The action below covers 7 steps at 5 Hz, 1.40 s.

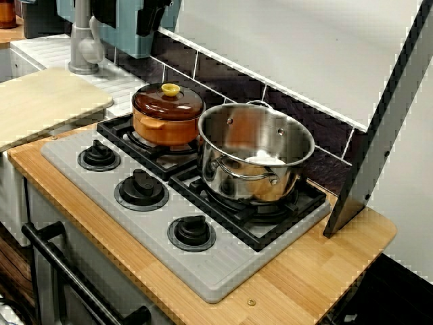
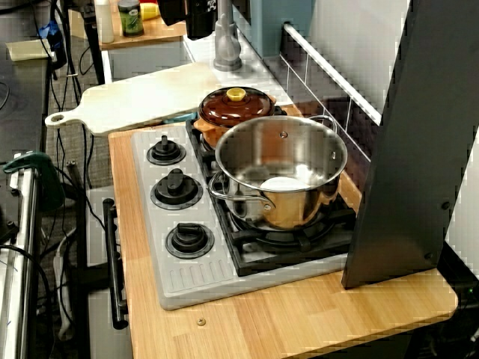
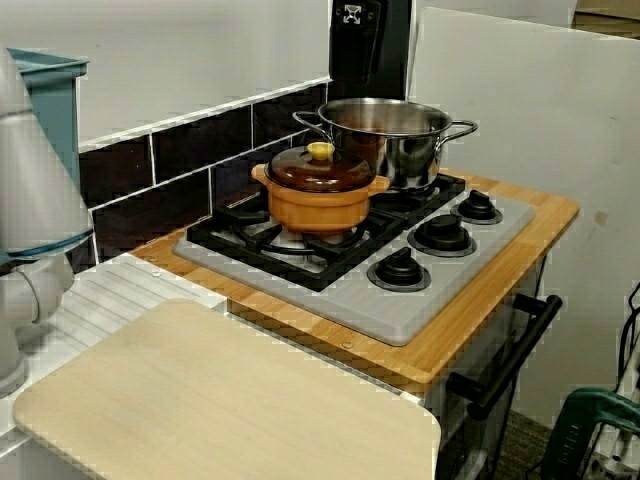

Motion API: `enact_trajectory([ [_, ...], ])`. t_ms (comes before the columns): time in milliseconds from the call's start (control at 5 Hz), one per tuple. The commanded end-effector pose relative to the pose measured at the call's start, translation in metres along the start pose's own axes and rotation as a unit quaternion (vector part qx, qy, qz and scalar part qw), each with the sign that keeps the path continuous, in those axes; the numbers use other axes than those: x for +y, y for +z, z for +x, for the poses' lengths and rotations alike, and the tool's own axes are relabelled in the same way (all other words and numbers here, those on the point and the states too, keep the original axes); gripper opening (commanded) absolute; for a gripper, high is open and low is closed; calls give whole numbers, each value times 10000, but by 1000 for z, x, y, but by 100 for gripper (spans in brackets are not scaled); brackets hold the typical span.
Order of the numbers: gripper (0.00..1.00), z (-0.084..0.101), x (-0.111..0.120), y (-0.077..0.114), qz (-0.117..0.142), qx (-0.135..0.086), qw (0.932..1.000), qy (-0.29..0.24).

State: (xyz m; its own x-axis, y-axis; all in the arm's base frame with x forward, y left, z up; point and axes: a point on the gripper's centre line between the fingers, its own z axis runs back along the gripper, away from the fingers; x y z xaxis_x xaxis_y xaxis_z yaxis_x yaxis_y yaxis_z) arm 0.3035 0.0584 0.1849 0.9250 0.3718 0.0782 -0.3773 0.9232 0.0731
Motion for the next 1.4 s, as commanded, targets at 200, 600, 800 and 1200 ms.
enact_trajectory([
  [200, 100, -9, 33, 19, 160, -216, 9996, -63],
  [600, 100, -12, 50, 6, 374, -109, 9992, -87],
  [800, 100, -14, 59, 1, 434, -87, 9990, -78],
  [1200, 99, -20, 76, -7, 514, -49, 9987, -18],
])
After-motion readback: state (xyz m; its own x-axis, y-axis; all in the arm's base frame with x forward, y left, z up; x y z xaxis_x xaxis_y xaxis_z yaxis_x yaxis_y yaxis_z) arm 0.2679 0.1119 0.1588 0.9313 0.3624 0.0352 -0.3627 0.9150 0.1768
